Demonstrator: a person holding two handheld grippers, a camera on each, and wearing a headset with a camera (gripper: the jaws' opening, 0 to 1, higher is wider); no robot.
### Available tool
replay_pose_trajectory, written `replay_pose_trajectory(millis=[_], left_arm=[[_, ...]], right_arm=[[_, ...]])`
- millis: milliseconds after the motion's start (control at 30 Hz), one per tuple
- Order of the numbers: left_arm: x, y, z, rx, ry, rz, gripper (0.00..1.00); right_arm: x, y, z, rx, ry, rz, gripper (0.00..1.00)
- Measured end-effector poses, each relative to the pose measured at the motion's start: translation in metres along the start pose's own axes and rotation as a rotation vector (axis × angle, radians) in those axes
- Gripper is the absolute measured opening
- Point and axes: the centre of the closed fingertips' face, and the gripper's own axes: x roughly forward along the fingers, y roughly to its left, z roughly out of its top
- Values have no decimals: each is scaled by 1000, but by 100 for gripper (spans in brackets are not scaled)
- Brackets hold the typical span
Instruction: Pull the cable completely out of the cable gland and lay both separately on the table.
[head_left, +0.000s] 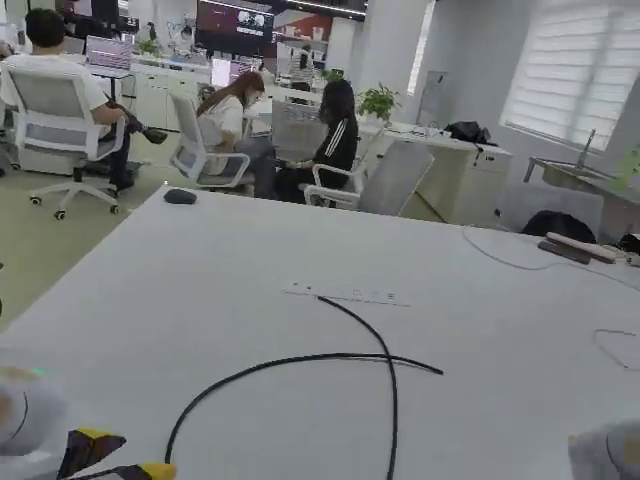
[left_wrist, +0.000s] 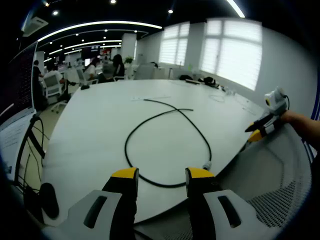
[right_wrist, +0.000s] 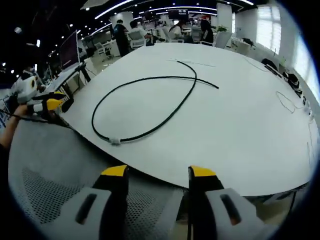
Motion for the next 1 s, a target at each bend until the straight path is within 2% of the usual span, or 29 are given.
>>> replay_pose_trajectory(millis=[33,100,167,200,267,300,367,500,567,633,700,767,800,900,1000], left_arm=[[-1,0,-1,0,3,3,43],[-1,-1,-1,-7,-2,-2,42],[0,0,6,-9,-30,-5,41],[1,-1,8,4,-35,-4,41],[1,-5,4,24,-9,-17,41],[1,-5,3,22,-4,-19,39],[1,-6,0,27,12,-27,39],[2,-5,1,20,7,-24,39],[3,-7,-3,17,28,-35,39],[3,-11,-3,31,31,-46,39],[4,-12,-1,43,24,-51,38],[4,-15,-1,28,22,-64,39],[5,-17,-1,4,18,-81,39],[6,-18,0,25,19,-84,38],[7,-21,-1,18,28,-89,38]], right_arm=[[-3,0,-1,-3,12,-3,53],[-3,-3,-1,-65,18,-22,53],[0,-5,-4,-135,46,-48,52],[1,-4,2,-187,10,-57,50],[-1,-7,17,-268,-73,-94,45],[-2,-8,16,-255,-68,-103,42],[2,-12,6,-214,-19,-97,39],[8,-11,-6,-165,26,-57,44],[11,-11,-17,-146,84,-42,44],[13,-10,-30,-122,156,-28,46],[14,-9,-30,-92,136,-6,46],[12,-10,-29,-46,121,4,43],[12,-11,-29,-39,116,5,43],[13,-12,-29,-27,112,3,43],[12,-13,-28,-9,100,6,42]])
